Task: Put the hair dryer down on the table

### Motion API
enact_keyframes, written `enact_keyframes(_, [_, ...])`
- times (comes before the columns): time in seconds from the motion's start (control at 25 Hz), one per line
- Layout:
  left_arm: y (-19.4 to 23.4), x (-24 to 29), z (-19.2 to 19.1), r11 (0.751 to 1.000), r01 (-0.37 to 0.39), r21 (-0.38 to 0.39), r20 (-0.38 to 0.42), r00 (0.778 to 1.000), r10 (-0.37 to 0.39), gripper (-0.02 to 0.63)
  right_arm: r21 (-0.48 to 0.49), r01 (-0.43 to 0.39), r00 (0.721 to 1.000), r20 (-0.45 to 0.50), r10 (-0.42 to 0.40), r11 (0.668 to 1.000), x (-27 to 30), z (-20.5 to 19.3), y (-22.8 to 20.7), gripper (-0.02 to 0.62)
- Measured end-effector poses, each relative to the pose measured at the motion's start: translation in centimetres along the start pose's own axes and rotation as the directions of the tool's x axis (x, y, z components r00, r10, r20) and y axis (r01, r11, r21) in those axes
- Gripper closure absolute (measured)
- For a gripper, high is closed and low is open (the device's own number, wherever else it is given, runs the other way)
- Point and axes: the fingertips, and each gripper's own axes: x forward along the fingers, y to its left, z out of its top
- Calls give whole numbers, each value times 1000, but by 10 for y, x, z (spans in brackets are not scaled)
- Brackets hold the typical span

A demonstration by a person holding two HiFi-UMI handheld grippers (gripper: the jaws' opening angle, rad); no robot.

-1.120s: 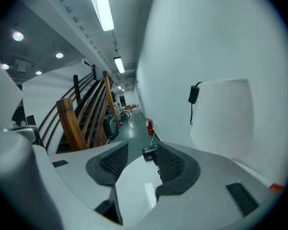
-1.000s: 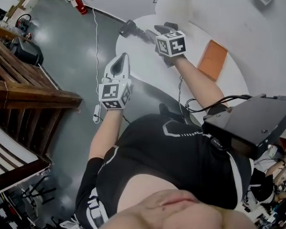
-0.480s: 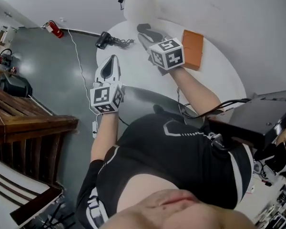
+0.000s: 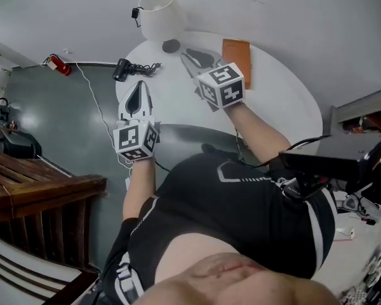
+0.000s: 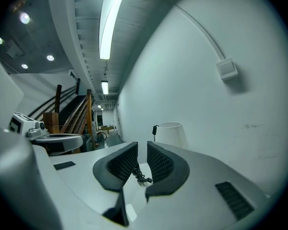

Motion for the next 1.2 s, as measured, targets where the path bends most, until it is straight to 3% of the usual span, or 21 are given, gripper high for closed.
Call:
enact_keyframes(0.52, [-10, 6, 6, 1000, 19, 16, 17, 1000, -19, 575, 2, 73, 996, 59, -73, 997, -25, 9, -16, 554])
enact_keyframes(1.2, [0, 9, 13, 999, -21, 37, 21, 1000, 21, 575, -33, 68, 993, 94, -64, 997, -23, 19, -17, 561])
